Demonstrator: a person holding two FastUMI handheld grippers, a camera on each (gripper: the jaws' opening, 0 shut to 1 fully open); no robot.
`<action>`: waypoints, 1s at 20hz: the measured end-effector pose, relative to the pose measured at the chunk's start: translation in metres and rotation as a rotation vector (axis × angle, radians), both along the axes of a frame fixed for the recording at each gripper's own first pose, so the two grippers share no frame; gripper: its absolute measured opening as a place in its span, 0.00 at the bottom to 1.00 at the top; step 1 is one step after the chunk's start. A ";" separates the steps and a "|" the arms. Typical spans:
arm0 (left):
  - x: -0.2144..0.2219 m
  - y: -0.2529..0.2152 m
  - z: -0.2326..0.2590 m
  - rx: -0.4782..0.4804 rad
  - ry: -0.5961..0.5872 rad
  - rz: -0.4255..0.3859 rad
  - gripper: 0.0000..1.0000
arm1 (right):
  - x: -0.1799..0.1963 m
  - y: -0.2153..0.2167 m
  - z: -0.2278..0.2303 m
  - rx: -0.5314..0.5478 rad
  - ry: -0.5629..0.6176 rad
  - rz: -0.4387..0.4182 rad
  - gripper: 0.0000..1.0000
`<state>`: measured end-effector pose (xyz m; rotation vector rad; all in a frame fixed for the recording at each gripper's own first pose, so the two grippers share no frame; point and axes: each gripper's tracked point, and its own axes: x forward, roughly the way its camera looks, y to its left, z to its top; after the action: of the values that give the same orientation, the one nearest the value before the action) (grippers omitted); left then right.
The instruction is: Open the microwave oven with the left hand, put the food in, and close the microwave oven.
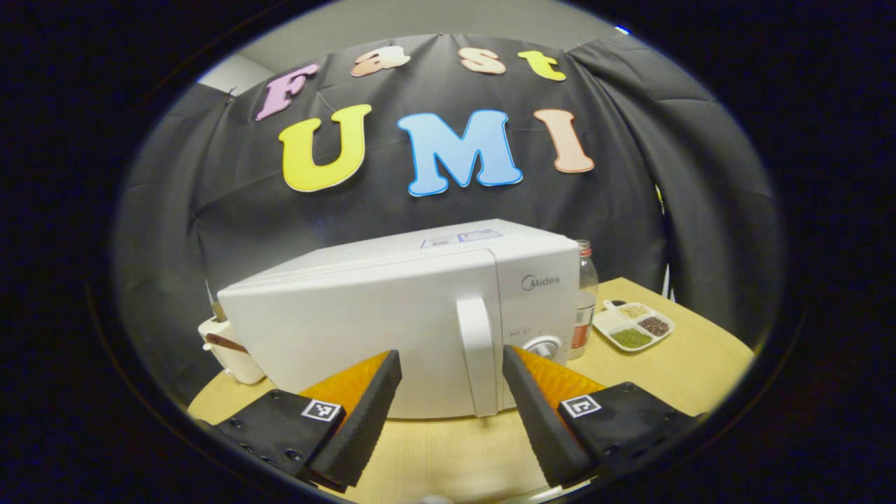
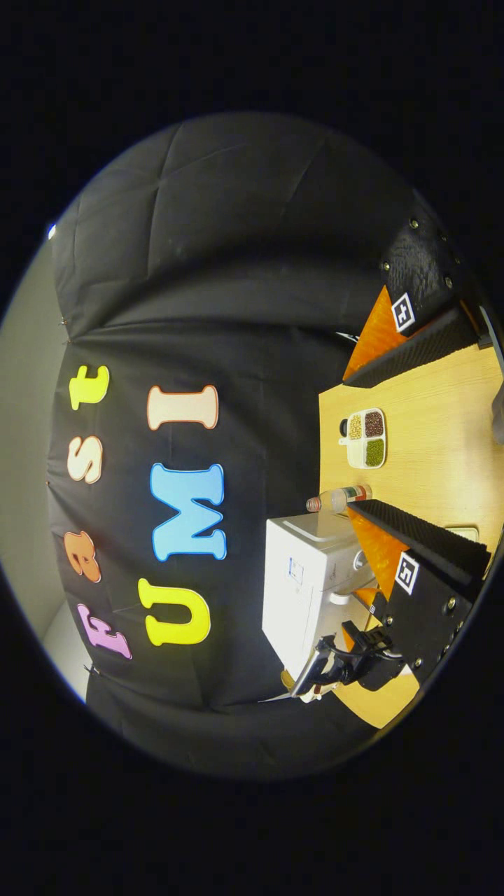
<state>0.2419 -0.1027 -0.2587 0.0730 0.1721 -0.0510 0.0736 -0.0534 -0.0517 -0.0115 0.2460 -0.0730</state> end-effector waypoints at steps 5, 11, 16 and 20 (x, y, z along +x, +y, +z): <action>-0.064 0.034 0.064 0.020 -0.096 -0.049 1.00 | -0.010 0.044 0.013 0.024 -0.047 0.042 0.98; -0.130 0.120 0.130 -0.057 -0.135 0.010 0.94 | -0.019 0.103 0.022 0.069 -0.107 0.080 0.98; -0.168 0.197 0.175 -0.101 -0.178 0.087 0.99 | -0.028 0.133 0.026 0.101 -0.133 0.084 0.98; -0.186 0.233 0.188 -0.148 -0.176 0.127 0.98 | -0.030 0.136 0.033 0.113 -0.161 0.057 0.98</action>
<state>0.0563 0.1304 -0.0711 -0.0809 -0.0033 0.0690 0.0437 0.0829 -0.0183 0.0994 0.0888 -0.0034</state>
